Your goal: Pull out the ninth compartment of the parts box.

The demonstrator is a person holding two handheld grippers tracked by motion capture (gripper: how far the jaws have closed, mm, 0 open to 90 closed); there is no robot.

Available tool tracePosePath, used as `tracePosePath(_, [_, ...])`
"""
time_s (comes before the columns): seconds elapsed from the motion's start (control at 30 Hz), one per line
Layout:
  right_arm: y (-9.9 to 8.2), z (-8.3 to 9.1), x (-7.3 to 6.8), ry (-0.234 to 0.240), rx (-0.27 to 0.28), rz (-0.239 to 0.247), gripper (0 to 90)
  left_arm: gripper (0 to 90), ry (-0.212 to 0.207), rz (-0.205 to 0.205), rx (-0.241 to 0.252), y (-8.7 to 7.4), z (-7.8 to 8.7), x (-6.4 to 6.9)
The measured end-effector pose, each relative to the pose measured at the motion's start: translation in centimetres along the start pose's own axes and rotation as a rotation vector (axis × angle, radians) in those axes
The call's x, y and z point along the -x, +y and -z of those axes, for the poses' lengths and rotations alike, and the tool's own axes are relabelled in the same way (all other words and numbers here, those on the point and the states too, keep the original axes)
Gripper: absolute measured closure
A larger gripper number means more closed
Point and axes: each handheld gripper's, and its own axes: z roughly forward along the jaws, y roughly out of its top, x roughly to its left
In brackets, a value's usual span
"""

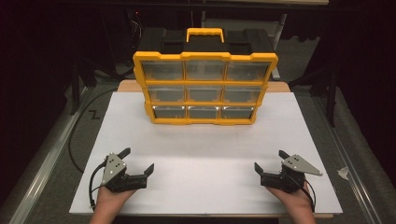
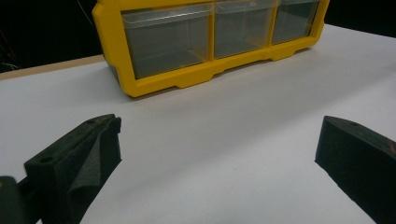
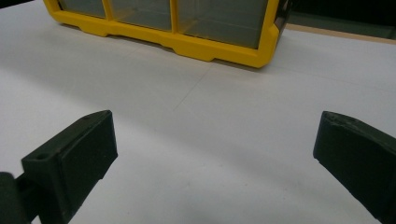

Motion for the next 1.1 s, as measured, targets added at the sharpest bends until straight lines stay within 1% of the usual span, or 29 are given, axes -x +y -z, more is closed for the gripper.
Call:
tracePosePath(0.13, [0.0, -0.2, -0.1, -0.005, -0.004, 0.007, 0.8, 0.6, -0.001, -0.01, -0.004, 0.0, 0.0, 0.1])
tracePosePath(0.27, [0.0, -0.5, -0.1, -0.011, -0.008, 0.013, 0.8, 0.6, -0.001, -0.009, -0.003, -0.1, -0.1, 0.1])
tracePosePath(0.33, [0.1, -0.6, -0.1, -0.011, -0.011, 0.013, 0.8, 0.4, 0.012, -0.011, -0.001, -0.1, -0.1, 0.1])
tracePosePath(0.4, [0.2, -0.9, 0.0, -0.019, -0.01, 0.02, 0.8, 0.4, 0.011, 0.006, -0.001, -0.1, -0.1, 0.0])
tracePosePath(0.47, [0.3, -1.1, 0.0, -0.023, -0.002, 0.005, 0.8, 0.4, 0.016, 0.0, 0.002, -0.1, -0.2, 0.0])
tracePosePath(0.5, [0.5, -1.4, 0.0, -0.035, 0.014, 0.01, 0.8, 0.4, 0.016, 0.004, 0.005, -0.1, -0.2, 0.0])
tracePosePath(0.53, [0.5, -1.4, 0.0, -0.035, 0.014, 0.01, 0.8, 0.4, 0.016, 0.004, 0.005, -0.1, -0.2, 0.0])
tracePosePath(0.57, [0.7, -1.6, 0.1, -0.043, 0.026, 0.01, 0.8, 0.3, 0.017, 0.005, 0.007, -0.1, -0.2, -0.1])
tracePosePath(0.67, [0.9, -2.0, 0.2, -0.048, 0.036, 0.003, 0.8, 0.4, 0.018, 0.004, 0.008, -0.1, -0.2, -0.1])
tracePosePath(0.7, [1.0, -2.2, 0.3, -0.052, 0.039, 0.008, 0.8, 0.4, 0.017, 0.004, 0.009, -0.1, -0.2, -0.1])
tracePosePath(0.8, [1.2, -2.8, 0.3, -0.057, 0.044, 0.015, 0.8, 0.4, 0.015, 0.006, 0.011, -0.1, -0.2, -0.2])
tracePosePath(0.93, [1.3, -3.5, 0.5, -0.067, 0.034, 0.02, 0.8, 0.3, 0.017, 0.012, 0.012, -0.1, -0.2, -0.2])
tracePosePath(1.07, [1.5, -4.1, 0.8, -0.072, 0.03, 0.014, 0.8, 0.2, 0.021, 0.011, 0.01, -0.2, -0.2, -0.2])
tracePosePath(1.1, [1.5, -4.1, 0.8, -0.065, 0.033, 0.012, 0.8, 0.2, 0.025, 0.011, 0.009, -0.2, -0.2, -0.2])
